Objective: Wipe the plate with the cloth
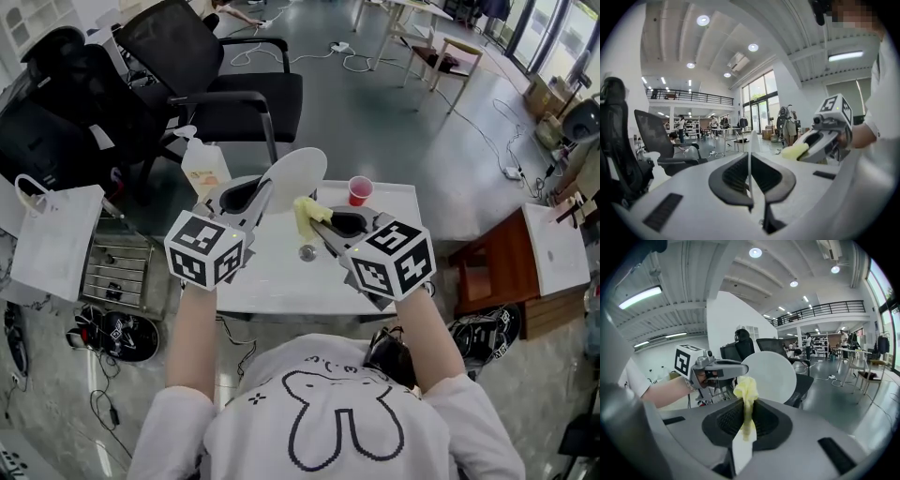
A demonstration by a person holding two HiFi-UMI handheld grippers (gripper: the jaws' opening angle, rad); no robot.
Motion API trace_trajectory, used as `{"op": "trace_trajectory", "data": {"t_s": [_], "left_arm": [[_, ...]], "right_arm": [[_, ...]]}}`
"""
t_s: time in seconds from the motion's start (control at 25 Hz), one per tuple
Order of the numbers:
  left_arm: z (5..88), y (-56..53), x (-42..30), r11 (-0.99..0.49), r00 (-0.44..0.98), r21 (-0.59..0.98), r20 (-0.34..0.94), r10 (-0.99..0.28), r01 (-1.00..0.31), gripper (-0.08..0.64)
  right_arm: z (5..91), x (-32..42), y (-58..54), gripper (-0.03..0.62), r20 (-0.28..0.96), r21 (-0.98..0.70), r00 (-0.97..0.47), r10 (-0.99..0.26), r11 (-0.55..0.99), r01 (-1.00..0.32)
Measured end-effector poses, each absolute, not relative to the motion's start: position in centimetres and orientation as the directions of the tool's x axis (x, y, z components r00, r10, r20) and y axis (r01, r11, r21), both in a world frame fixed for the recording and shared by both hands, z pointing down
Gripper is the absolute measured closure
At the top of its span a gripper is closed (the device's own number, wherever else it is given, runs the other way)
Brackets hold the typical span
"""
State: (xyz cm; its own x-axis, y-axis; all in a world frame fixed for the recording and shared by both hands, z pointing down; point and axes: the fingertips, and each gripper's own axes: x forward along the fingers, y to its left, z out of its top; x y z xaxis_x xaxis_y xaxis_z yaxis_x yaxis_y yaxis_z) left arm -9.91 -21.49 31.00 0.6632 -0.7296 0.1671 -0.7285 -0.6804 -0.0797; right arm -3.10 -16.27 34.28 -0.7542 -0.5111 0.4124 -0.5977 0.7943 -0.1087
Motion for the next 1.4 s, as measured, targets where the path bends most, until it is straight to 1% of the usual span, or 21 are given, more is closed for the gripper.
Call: {"op": "trace_trajectory", "data": {"t_s": [0.24, 0.4, 0.52, 0.68, 0.8, 0.96, 1.08, 1.16, 1.4], "left_arm": [[30.5, -20.2, -9.2, -0.754, 0.736, -0.303, 0.195, -0.648, -0.583, 0.541], [30.2, -19.1, -7.9, -0.783, 0.783, -0.436, 0.237, -0.576, -0.444, 0.541], [30.3, -18.6, -7.3, -0.779, 0.793, -0.514, 0.274, -0.545, -0.358, 0.541], [30.9, -18.1, -7.1, -0.728, 0.774, -0.642, 0.325, -0.543, -0.242, 0.541], [31.1, -17.7, -6.9, -0.669, 0.756, -0.730, 0.358, -0.549, -0.140, 0.541], [31.1, -17.5, -6.5, -0.580, 0.732, -0.813, 0.361, -0.578, -0.057, 0.541], [31.2, -17.2, -6.1, -0.540, 0.731, -0.841, 0.357, -0.581, -0.019, 0.541], [31.3, -17.0, -5.8, -0.528, 0.731, -0.849, 0.367, -0.575, 0.011, 0.541], [31.2, -16.7, -5.3, -0.476, 0.731, -0.875, 0.378, -0.568, 0.083, 0.541]], "right_arm": [[31.2, 1.0, -17.3, 0.541, 0.374, -0.048, -0.724, -0.579, 0.768, -0.639], [29.3, 2.2, -18.1, 0.541, 0.343, -0.056, -0.736, -0.584, 0.770, -0.636], [27.9, 2.5, -18.3, 0.541, 0.317, -0.046, -0.753, -0.576, 0.784, -0.619], [27.3, 3.3, -18.3, 0.541, 0.322, 0.020, -0.758, -0.567, 0.805, -0.594], [26.5, 2.8, -17.5, 0.541, 0.298, 0.079, -0.804, -0.515, 0.852, -0.517], [26.0, 2.3, -17.4, 0.541, 0.277, 0.108, -0.824, -0.494, 0.869, -0.484], [26.4, 1.8, -17.5, 0.541, 0.303, 0.149, -0.824, -0.478, 0.878, -0.454], [26.9, 1.1, -17.6, 0.541, 0.342, 0.186, -0.824, -0.451, 0.892, -0.411], [29.4, -1.7, -16.8, 0.541, 0.498, 0.258, -0.813, -0.302, 0.947, -0.193]]}}
